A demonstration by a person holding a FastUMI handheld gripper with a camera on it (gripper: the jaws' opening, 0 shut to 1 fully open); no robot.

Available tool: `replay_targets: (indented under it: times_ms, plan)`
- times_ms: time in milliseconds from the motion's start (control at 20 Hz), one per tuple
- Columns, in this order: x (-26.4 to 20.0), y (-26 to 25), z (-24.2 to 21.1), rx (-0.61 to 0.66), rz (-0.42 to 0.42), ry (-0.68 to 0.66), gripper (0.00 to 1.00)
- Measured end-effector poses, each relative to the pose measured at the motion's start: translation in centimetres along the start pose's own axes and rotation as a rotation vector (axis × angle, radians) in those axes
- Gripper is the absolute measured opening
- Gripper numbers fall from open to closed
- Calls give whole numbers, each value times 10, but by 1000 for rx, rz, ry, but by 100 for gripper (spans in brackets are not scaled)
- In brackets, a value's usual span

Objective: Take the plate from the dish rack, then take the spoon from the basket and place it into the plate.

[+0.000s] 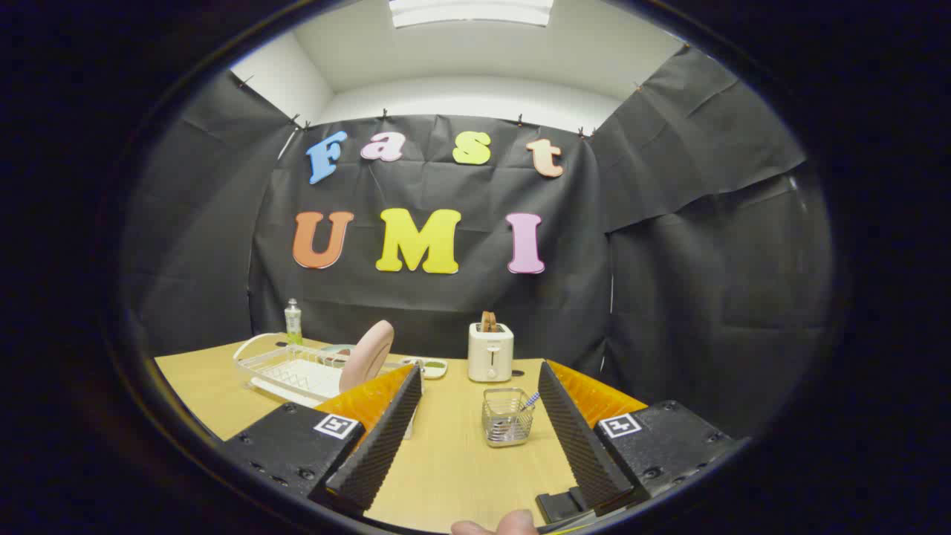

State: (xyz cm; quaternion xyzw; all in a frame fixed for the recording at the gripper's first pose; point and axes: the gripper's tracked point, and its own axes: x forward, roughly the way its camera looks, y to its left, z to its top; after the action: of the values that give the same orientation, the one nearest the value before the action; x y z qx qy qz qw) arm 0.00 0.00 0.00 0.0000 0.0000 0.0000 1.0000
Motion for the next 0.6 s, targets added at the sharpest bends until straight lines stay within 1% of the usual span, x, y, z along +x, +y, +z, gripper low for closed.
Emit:
replay_targets:
  times_ms: [600]
  plan:
    - [-2, 4, 10, 12, 6, -24, 100]
